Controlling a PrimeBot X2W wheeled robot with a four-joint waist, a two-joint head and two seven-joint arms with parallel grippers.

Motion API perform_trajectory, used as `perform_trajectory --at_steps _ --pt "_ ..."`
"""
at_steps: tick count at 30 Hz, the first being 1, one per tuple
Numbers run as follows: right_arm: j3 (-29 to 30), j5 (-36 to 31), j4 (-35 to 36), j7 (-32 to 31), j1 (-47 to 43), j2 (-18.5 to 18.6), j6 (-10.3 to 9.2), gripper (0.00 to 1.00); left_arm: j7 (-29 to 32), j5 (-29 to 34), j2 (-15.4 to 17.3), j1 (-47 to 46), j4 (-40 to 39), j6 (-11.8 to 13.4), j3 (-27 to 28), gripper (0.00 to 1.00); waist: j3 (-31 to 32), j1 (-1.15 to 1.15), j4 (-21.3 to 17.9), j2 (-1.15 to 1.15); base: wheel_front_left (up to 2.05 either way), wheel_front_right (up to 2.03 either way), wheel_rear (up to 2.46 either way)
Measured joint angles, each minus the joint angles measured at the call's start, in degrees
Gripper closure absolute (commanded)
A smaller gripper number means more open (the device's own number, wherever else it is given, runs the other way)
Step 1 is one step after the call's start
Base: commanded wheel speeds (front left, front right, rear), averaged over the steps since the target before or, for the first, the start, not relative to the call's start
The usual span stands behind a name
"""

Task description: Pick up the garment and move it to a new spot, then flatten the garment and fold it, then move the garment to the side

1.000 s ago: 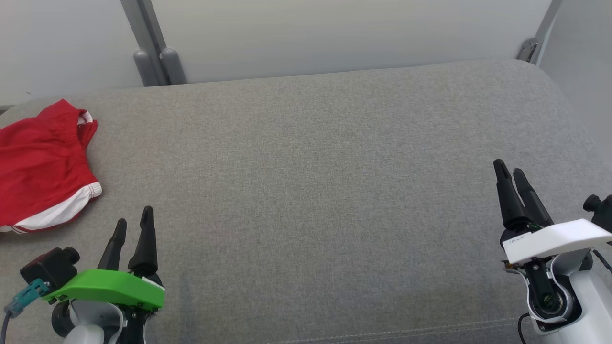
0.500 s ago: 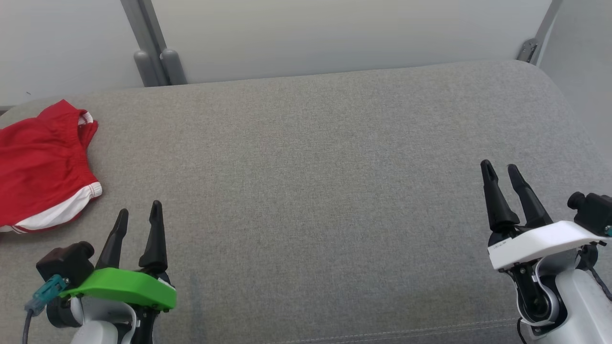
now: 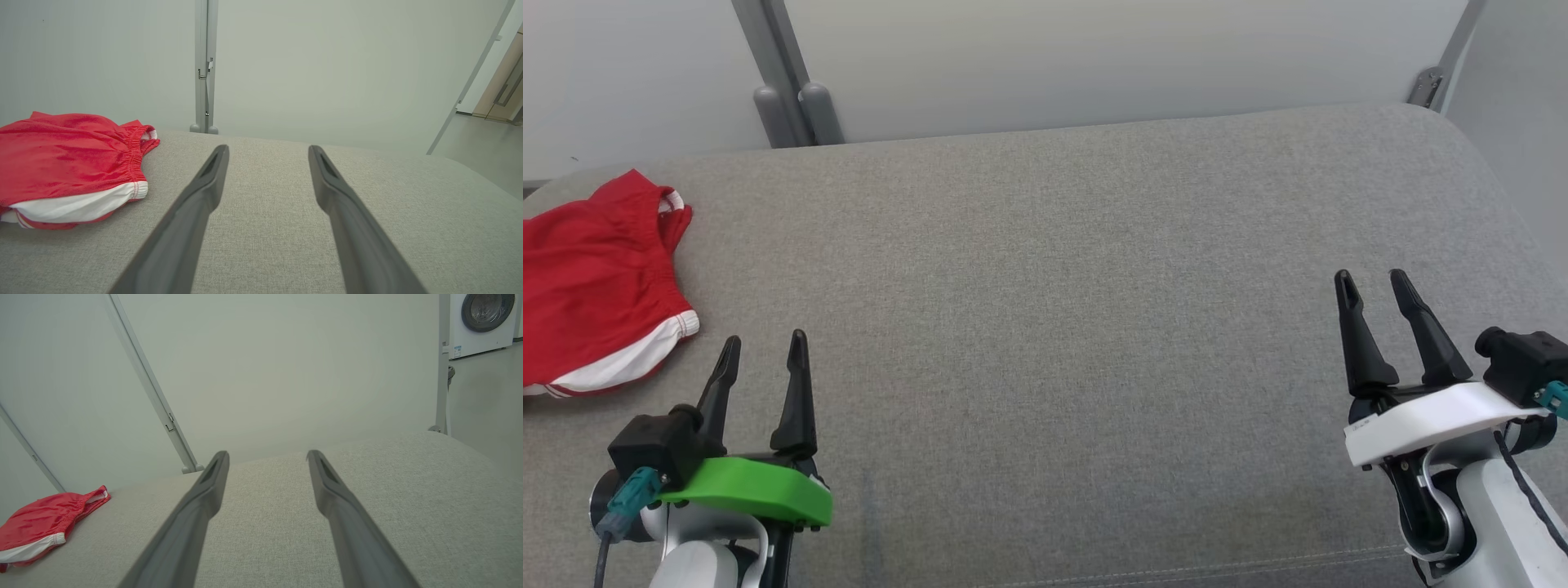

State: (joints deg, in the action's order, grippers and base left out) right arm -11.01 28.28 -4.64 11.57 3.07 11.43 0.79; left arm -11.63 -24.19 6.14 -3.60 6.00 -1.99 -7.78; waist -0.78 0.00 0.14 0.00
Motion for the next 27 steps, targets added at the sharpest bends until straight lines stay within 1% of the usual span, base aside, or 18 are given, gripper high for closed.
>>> perform_trajectory --at_steps 2,7,9,15,27 --pt "-0.3 -1.3 0.2 0.3 0.0 0.1 -0.37 0.0 -0.5 1.4 0.0 0.0 -0.2 0.0 0.0 0.0 0.0 0.0 0.0 0.0 0.0 0.0 0.0" --pt "-0.9 -4.8 0.7 1.1 0.0 0.4 -0.44 0.0 -1.1 5.0 0.0 -0.1 -0.8 0.0 -0.1 0.0 -0.1 0.0 0.1 0.0 0.0 0.0 0.0" --pt "-1.1 -5.9 0.9 1.6 0.0 0.4 -0.84 0.0 -1.7 6.2 -0.1 -0.2 -1.0 0.0 -0.2 0.0 -0.1 0.0 0.1 0.0 0.0 0.0 0.0" --pt "-1.6 -10.0 1.5 2.8 0.0 0.8 -0.92 0.0 -2.8 10.6 -0.1 -0.3 -1.5 0.0 -0.3 0.0 -0.2 0.0 0.0 0.0 0.0 0.0 0.0" --pt "-0.9 -10.4 1.6 2.8 0.0 0.7 -0.93 0.0 -2.8 10.9 -0.8 -0.3 -1.4 -0.4 0.3 0.0 -0.3 0.0 0.0 0.0 0.0 0.0 0.0"
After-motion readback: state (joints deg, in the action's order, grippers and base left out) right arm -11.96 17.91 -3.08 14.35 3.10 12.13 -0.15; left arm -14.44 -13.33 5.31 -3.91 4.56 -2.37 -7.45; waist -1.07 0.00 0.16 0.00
